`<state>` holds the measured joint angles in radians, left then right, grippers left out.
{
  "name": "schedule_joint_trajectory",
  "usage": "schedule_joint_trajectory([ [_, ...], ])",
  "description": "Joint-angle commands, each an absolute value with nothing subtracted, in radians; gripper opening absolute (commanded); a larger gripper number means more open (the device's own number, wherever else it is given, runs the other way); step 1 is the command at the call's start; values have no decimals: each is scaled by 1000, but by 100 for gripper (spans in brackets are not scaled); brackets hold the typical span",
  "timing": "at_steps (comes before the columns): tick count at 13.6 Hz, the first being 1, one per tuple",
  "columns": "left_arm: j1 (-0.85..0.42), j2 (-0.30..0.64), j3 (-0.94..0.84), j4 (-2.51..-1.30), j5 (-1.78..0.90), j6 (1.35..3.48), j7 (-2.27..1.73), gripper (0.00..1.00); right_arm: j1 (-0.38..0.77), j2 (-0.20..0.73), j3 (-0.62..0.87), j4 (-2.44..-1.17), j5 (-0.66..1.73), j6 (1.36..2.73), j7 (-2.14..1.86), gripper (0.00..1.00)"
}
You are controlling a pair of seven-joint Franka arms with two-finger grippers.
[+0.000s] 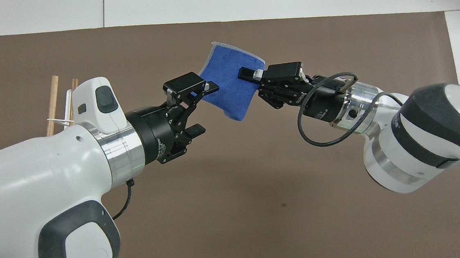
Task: Right arm passes towel to left arm to hang
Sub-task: 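Close the left gripper on the towel held by the right gripper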
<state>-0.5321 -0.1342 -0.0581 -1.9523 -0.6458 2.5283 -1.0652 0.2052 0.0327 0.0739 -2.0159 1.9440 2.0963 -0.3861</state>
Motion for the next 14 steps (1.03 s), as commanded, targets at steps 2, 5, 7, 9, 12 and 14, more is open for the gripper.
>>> schedule_joint_trajectory([
  [2,-571,-107,-46,-1967,-663,2670,-1088,100,215,17,77,-2042,1979,2095,-429,0],
  [5,-586,-95,-46,-1967,-661,2746,-1085,100,221,17,77,-2043,1982,2095,-436,0],
  [7,-591,-94,-46,-1970,-660,2758,-1075,100,221,17,77,-2043,1986,2098,-436,0],
  [9,-589,-94,-44,-1973,-660,2764,-1075,94,222,17,77,-2043,1987,2100,-436,0],
  [12,-584,-89,-44,-1973,-655,2764,-1071,63,221,17,77,-2043,1987,2100,-436,0],
  [14,-578,-89,-44,-1973,-655,2763,-1060,32,221,17,77,-2043,1987,2100,-436,0],
])
